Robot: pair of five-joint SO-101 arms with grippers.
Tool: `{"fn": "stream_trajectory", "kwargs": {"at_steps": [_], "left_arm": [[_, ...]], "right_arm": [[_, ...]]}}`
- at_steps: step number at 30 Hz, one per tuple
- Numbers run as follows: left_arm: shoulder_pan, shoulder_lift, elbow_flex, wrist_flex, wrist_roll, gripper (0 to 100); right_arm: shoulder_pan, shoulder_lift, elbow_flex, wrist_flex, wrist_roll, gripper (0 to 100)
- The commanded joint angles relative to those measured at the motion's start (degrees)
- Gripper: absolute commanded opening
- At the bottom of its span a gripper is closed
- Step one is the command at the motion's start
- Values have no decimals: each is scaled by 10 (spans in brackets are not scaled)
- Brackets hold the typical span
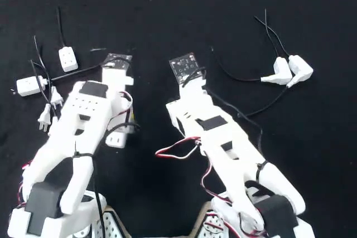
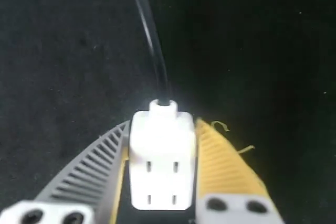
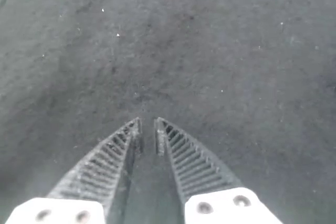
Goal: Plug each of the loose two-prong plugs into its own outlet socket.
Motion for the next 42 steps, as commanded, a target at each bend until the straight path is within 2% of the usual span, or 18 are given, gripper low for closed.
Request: {"fn": "stream_trajectory", "kwargs": {"at_steps": [1,4,9,14,18,23,28,33,38,42], "left_arm": [[8,-27,4,-15,8,307],[-13,-29,-22,11,-7,273],[-40,-25,-74,85,-86,256],[-124,-23,-77,92,-157,256],[-171,-23,-42,48,-196,256],[-182,-23,43,-44,-230,256],[-166,-23,117,-124,-229,256],[-95,-29,133,-92,-224,256],[-2,-29,107,-64,-128,256],[54,-29,83,-64,-82,256]], "right_arm": [[4,-25,-3,-1,-1,42],[5,-25,-3,-1,-1,42],[5,-24,-3,-1,-1,42],[5,-25,-3,-1,-1,42],[5,-25,-3,-1,-1,42],[5,-25,-3,-1,-1,42],[5,-25,-3,-1,-1,42],[5,-22,-5,-1,-1,42],[5,-22,-5,-1,-1,42],[5,-22,-5,-1,-1,42]]}}
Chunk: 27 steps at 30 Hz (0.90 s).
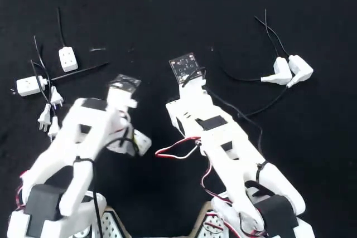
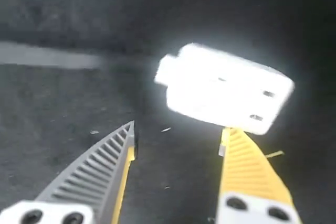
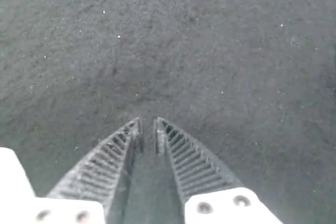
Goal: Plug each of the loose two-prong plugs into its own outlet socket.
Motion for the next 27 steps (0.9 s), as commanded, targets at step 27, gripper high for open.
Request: {"fn": "stream_trajectory", "kwargs": {"at_steps": [27], "left_arm": [[-140,108,-116,13,-9,256]], "right_arm": [[5,-22,-4,-1,-1,42]]}}
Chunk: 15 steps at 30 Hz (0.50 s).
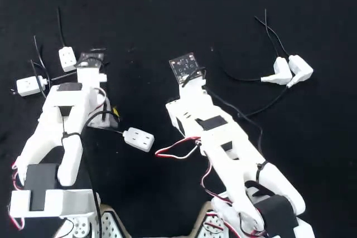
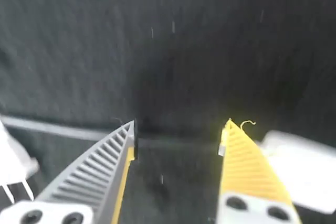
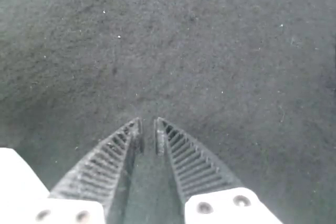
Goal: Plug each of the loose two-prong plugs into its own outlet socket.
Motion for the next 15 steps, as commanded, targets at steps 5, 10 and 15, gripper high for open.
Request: {"fn": "stream_trajectory", "kwargs": {"at_steps": [5,10,15], "left_arm": [[-14,-4,-57,149,-69,256],[-80,-35,-189,234,-72,256],[-166,-25,-262,237,-142,256]], "right_arm": [[5,-22,-4,-1,-1,42],[5,-22,-4,-1,-1,42],[5,-22,-4,-1,-1,42]]}}
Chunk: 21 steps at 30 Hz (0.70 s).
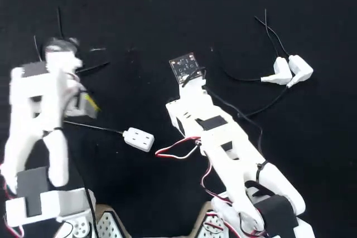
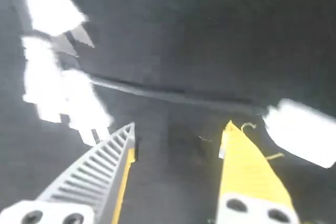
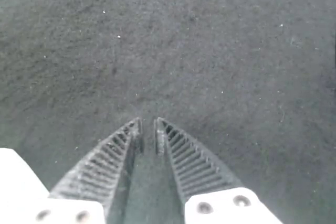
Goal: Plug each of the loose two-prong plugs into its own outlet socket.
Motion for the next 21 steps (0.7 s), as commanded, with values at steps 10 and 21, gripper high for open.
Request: {"fn": "stream_trajectory", "kwargs": {"at_steps": [10,21], "left_arm": [[-152,118,-100,-88,-244,256],[-176,158,-94,-144,-283,256]], "right_arm": [[5,-22,-4,-1,-1,42],[5,-21,-4,-1,-1,42]]}}
